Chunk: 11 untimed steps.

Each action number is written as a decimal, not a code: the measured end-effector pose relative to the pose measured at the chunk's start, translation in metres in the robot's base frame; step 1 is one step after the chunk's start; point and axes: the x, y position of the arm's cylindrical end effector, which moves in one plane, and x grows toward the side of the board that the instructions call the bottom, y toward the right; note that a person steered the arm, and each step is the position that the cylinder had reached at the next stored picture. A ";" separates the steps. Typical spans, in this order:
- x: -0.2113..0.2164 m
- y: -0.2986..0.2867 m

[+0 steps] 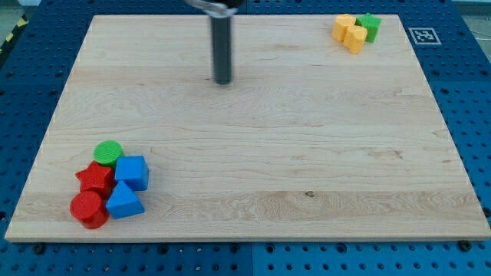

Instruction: Move the red circle to the bottom side of the blue triangle

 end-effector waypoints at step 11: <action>0.260 -0.177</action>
